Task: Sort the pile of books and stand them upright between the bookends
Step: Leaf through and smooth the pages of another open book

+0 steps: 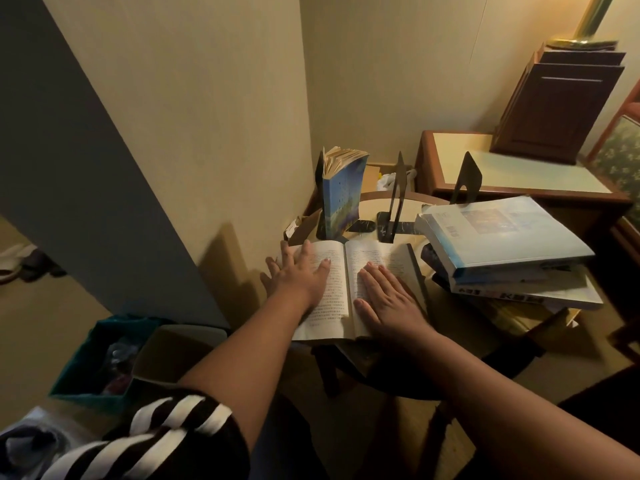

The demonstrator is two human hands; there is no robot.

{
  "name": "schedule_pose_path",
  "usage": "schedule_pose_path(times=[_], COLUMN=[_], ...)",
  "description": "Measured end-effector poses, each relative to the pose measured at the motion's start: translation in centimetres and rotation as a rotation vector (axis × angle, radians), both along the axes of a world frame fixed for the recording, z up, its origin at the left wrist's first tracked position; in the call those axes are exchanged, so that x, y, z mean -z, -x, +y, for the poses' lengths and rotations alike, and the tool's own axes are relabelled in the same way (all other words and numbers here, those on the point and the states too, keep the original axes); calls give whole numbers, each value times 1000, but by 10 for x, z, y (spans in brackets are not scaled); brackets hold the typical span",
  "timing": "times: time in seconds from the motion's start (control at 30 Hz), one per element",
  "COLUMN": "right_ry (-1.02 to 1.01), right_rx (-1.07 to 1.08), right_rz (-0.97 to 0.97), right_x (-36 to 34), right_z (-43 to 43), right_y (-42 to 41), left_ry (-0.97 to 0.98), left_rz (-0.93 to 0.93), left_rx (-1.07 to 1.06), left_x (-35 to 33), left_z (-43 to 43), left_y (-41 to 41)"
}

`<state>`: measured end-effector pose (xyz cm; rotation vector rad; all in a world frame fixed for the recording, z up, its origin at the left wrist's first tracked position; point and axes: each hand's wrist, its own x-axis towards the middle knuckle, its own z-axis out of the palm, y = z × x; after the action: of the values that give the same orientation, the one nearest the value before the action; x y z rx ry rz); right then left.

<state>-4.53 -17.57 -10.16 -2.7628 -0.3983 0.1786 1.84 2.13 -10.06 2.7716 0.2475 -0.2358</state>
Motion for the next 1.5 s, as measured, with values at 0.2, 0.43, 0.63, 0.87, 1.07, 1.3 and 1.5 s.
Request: schedule_pose_path(times=[0.2,0.43,0.63,0.87,1.07,1.3,1.5], right_ry=[-26,-60,-123,-214,-190,-311,-514], right_rx=[105,117,125,176,138,76,141], right_rz=[37,53,93,130,36,-251,-62], right_x=[1,1,-6,-25,-41,-59,-63], right_z=[1,1,-1,8,0,-14,-13], right_y=[4,6,7,3,1,10,12], left_ry=[-66,-187,-230,-49,16,-171,141], left_rz=[-82,-161,-153,-93,-97,-172,-439], left_rx=[11,356,583,311,318,334,614], left_x=[0,5,3,6,-1,-19,-47], left_z=[-3,13,29,35,19,5,-9], left_y=[3,29,50,60,58,42,38])
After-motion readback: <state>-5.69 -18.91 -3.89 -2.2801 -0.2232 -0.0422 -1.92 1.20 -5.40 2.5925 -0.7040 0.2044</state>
